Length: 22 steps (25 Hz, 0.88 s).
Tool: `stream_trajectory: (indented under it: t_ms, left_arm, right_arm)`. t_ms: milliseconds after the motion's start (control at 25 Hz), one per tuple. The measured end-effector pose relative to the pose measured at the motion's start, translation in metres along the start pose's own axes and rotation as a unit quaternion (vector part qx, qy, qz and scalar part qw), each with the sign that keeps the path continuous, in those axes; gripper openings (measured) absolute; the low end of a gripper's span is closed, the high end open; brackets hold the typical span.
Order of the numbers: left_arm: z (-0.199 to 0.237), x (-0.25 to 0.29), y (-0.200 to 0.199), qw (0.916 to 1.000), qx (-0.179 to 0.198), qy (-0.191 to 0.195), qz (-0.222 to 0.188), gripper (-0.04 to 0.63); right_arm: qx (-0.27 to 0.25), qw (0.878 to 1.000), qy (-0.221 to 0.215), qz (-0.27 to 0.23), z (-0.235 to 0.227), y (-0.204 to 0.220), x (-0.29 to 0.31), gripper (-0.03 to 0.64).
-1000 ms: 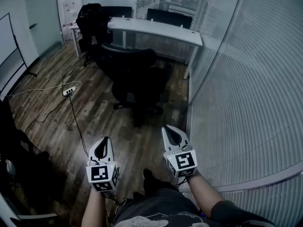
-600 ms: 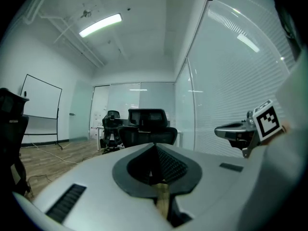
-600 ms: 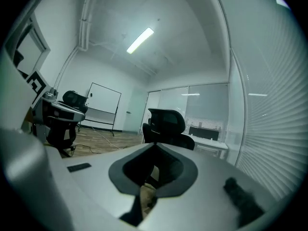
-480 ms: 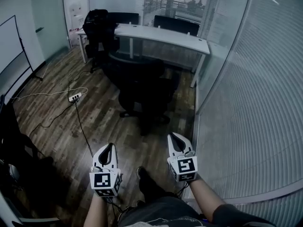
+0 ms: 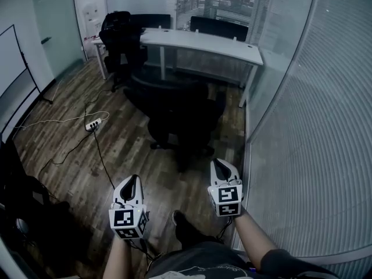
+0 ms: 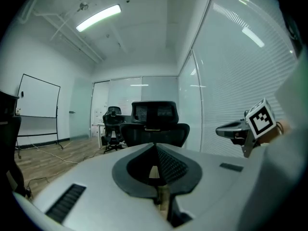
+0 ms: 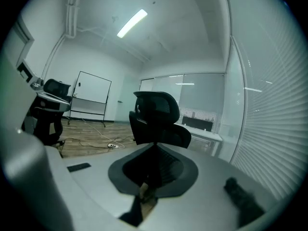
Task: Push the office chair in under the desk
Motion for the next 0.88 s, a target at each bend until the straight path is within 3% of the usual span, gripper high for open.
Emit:
stream_trajectory:
  t_ms: [200, 440, 640, 880]
  left_arm:
    - [0.014, 0.049, -0.011, 0.9998, 0.019, 0.002, 0.004, 0.021]
    - [0.036, 0.103, -0.021, 0.9996, 0.019, 0.008, 0.019, 0.021]
    - [0.049, 0.145, -0.029, 0.9992, 0.024, 0.009, 0.031, 0.021]
    - [0.06, 0.2, -0.034, 0.9977, 0.055, 0.003, 0.04, 0.023]
  right_arm:
    - [-0.009, 1.0, 0.011, 0.01, -0.011, -0.005, 0.044, 0.026]
    - [-0.022, 0.999, 0.011, 0.02, -0.021, -0.012, 0.098, 0.028]
    - [-0.033, 0.998, 0.036, 0.031, -0.042, -0.012, 0.14, 0.032]
    - [-0.072, 0.996, 0.055, 0.022, -0.068, -0.016, 0.174, 0.162]
Point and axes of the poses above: the fingertips, and each gripper's own axes: x forward along the fingers, z to its left, y out of its underside, the point moved 5 cm from there along -x, backward along the fingers, and after that the axes turned 4 degrees about -y, right-handed, at the moved point
